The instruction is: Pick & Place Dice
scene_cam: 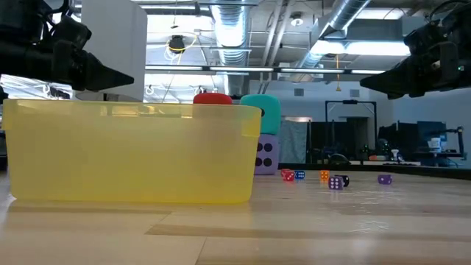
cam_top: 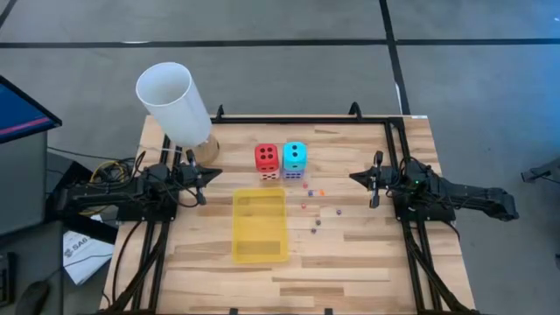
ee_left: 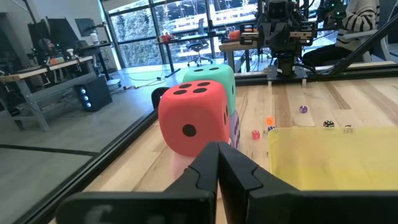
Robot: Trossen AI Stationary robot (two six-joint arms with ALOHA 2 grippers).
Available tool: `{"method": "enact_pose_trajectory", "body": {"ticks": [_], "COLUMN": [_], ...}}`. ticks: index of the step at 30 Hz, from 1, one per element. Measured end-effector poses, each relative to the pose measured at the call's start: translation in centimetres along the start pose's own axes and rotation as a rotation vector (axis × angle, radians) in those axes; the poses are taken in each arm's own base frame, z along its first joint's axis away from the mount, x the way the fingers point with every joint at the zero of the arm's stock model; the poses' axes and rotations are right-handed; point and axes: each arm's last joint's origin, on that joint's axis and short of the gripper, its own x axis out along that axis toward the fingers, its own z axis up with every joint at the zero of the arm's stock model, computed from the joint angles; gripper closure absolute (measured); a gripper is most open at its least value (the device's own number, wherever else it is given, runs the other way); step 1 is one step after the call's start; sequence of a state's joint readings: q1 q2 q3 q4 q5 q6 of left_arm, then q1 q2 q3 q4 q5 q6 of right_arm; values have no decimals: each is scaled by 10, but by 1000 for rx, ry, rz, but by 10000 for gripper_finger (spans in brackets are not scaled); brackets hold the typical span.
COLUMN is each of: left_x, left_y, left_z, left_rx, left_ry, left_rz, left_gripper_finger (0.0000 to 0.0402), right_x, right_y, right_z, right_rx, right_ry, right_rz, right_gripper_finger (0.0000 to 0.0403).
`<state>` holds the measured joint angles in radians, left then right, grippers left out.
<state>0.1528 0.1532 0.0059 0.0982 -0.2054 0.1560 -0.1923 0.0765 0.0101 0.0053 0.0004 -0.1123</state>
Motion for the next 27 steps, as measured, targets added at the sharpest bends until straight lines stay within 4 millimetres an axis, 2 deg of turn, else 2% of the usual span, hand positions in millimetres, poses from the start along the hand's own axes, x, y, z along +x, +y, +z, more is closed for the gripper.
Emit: {"method": "enact_pose_trajectory", "body": {"ticks": [27], "left_x": [0], "left_y": [1], "left_z": [6], "left_rx": [33], "left_ry": [-57], "left_rz": [15], "left_gripper_finger": [402], "right_x": [0], "right_y": [-1], "right_z": [5], "right_rx": [0], "right_ry": [-50], "right_rz": [-6], "right_gripper_finger": [400]}}
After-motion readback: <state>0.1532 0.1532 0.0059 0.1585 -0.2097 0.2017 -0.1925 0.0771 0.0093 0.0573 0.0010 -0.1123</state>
